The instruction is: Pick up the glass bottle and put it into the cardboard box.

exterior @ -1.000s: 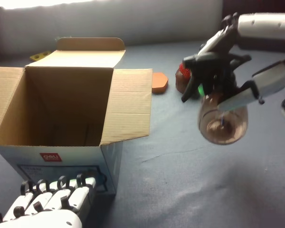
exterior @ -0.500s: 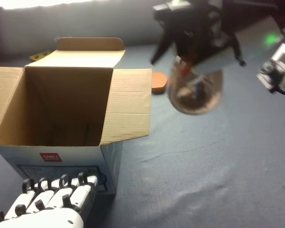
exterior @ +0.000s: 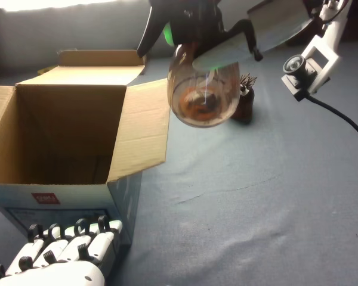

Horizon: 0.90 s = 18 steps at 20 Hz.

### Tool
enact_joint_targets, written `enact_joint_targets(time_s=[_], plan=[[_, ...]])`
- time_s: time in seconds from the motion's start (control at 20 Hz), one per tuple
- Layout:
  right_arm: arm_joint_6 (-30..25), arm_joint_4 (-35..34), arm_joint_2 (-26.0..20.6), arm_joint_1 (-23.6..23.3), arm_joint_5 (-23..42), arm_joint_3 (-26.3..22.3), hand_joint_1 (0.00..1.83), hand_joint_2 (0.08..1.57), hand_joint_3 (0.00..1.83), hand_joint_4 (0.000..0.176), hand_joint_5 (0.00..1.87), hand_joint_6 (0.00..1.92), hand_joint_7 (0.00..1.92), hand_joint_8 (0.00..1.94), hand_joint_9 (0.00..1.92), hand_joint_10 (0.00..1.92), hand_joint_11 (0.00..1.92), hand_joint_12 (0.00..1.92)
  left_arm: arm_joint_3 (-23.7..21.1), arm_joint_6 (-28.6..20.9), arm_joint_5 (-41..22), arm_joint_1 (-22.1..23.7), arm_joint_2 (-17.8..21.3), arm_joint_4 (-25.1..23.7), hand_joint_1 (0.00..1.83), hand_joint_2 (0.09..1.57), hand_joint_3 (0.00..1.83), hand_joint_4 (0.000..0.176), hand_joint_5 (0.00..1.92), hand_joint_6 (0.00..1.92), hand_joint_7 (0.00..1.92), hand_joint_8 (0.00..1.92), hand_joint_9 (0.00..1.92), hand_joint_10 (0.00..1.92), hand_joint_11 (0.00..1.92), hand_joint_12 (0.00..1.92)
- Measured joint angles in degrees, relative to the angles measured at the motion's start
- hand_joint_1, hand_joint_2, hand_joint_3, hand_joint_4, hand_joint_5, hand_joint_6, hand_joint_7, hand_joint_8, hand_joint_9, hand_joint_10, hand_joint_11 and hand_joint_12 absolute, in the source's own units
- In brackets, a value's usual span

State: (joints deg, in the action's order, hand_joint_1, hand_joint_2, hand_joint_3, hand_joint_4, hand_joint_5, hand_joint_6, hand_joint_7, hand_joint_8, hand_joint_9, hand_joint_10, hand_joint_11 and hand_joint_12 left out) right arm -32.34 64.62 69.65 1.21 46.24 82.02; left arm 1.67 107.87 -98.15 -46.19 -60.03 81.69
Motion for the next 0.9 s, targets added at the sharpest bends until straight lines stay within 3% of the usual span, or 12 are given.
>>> enact_joint_targets(time_s=[0.5,0.9], plan=[[-0.4,1.7,-3.6,-0.7,1.0,-1.4,1.26,1.09,0.0,0.0,0.96,0.95,1.15,0.87,1.03,0.99,0.73,1.51,0.1,-0.2,0.0,0.0,0.0,-0.4,0.07,1.28,0.0,0.0,0.16,0.01,0.18,0.0,0.13,0.0,0.0,0.26],[0.7,0.8,2.3,-3.1,0.6,-0.5,1.26,1.09,0.0,0.0,0.95,0.94,1.16,0.87,1.02,1.0,0.72,1.51,0.5,-1.1,0.0,-1.3,0.0,-0.9,0.07,1.28,0.0,0.0,0.17,0.01,0.19,0.01,0.13,0.0,0.0,0.27]])
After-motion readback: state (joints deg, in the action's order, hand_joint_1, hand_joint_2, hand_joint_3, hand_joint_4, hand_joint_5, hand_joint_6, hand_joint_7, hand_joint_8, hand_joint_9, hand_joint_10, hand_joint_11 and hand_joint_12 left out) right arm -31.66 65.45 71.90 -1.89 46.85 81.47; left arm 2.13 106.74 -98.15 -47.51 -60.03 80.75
